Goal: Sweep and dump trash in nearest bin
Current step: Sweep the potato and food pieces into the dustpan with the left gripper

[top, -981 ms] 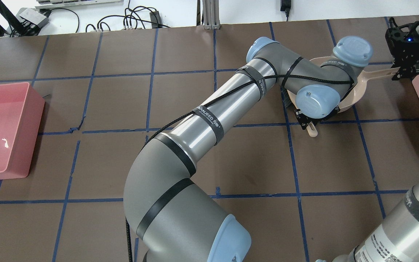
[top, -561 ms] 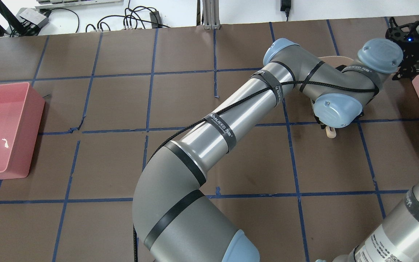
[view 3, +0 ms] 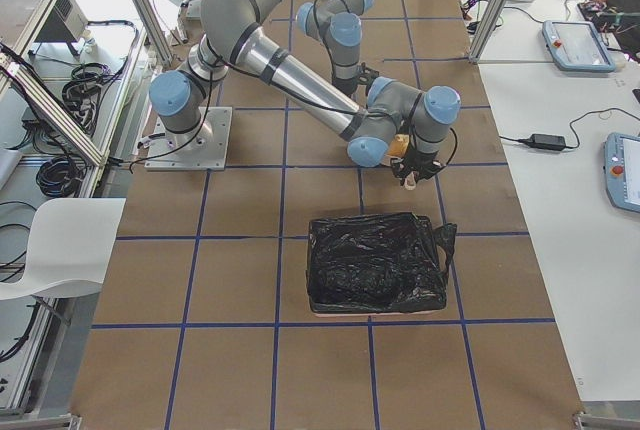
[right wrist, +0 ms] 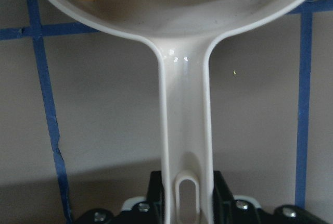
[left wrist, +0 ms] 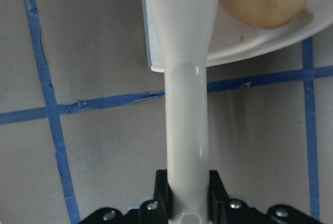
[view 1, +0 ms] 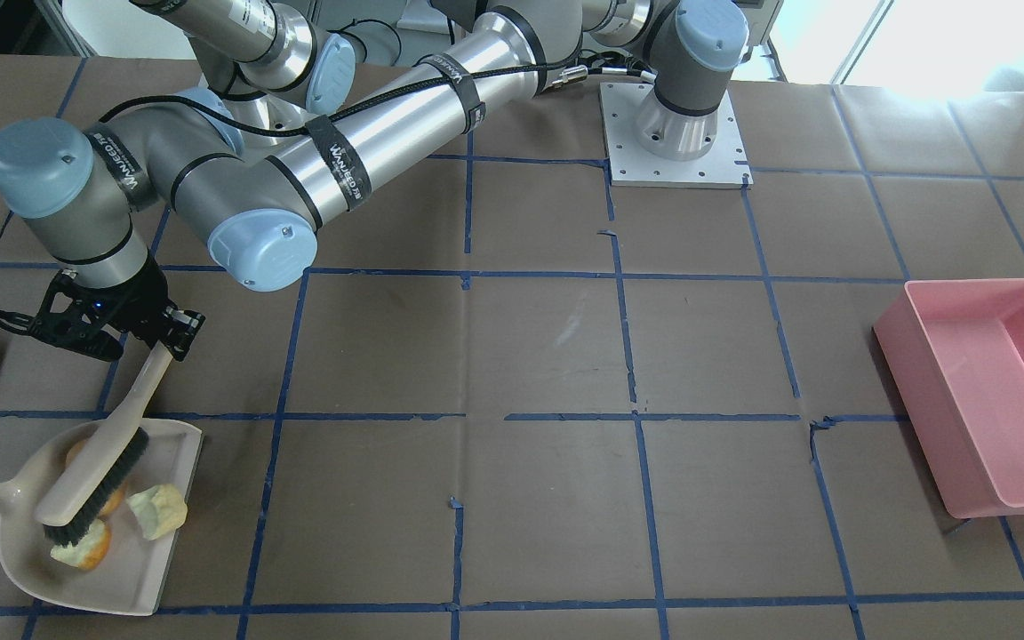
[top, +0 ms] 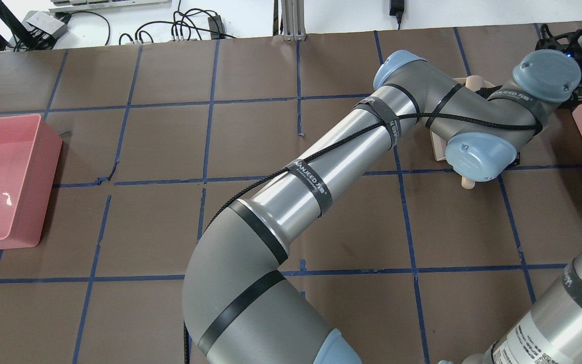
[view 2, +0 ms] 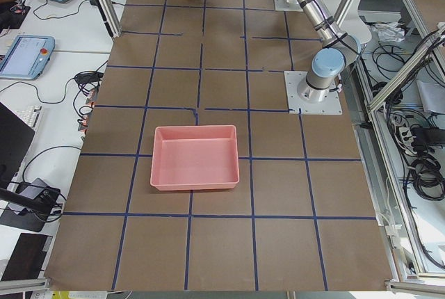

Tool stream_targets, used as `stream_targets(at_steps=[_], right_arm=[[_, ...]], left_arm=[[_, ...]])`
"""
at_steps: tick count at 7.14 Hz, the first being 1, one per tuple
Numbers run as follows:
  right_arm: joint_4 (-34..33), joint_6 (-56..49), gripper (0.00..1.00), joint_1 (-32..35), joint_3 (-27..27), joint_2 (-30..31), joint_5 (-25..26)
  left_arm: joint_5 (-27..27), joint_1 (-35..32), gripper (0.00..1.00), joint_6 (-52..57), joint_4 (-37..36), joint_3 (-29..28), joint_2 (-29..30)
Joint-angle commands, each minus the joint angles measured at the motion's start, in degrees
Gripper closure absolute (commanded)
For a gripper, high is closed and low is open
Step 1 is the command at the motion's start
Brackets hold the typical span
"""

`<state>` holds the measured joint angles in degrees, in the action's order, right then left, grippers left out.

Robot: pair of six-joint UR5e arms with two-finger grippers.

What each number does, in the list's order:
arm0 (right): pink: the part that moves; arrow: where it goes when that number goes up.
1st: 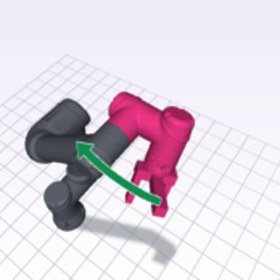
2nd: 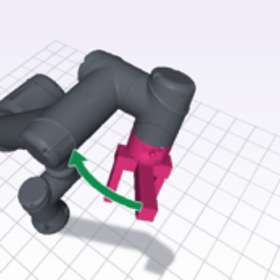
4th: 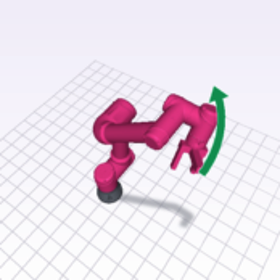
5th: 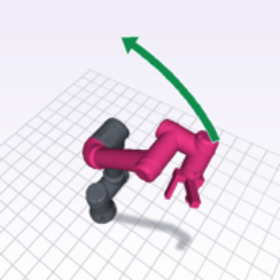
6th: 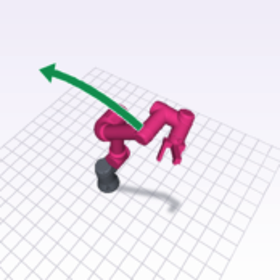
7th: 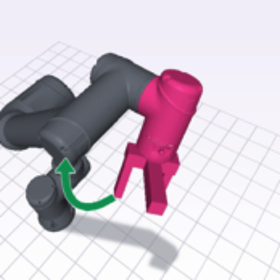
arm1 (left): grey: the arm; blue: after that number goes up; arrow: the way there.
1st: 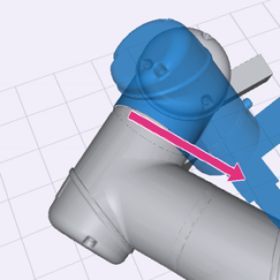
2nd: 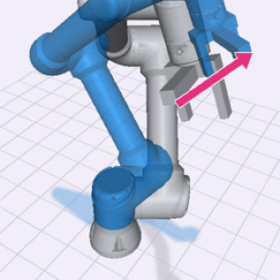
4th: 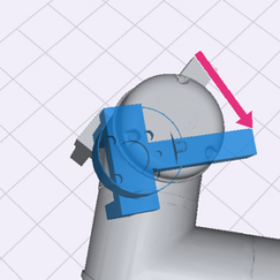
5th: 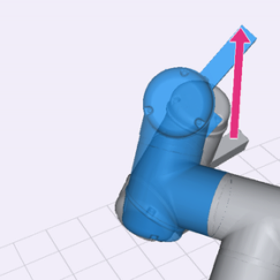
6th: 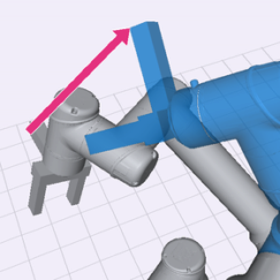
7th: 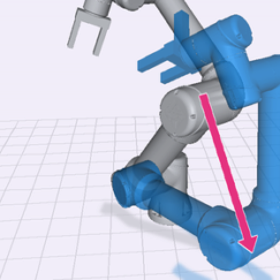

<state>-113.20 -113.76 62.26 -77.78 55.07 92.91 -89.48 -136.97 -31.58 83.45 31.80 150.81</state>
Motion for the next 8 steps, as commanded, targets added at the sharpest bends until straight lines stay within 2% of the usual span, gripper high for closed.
stream_targets(at_steps=[1,4,6,8], right_arm=[[0.00,0.82,1.00,-0.04,0.00,-0.13,-0.01],[0.09,0.83,1.00,-0.04,0.00,0.04,-0.01],[0.09,0.83,1.00,-0.04,0.00,0.13,-0.01],[0.09,0.83,1.00,-0.04,-0.09,0.04,-0.01]], left_arm=[[-0.08,-0.05,1.00,0.12,0.13,1.76,-0.78],[-1.31,-0.05,1.00,-3.38,0.75,5.01,-4.81],[-1.57,0.56,1.00,-13.96,1.28,9.57,-7.98],[-0.88,2.67,1.00,-23.22,1.28,11.96,-8.52]])
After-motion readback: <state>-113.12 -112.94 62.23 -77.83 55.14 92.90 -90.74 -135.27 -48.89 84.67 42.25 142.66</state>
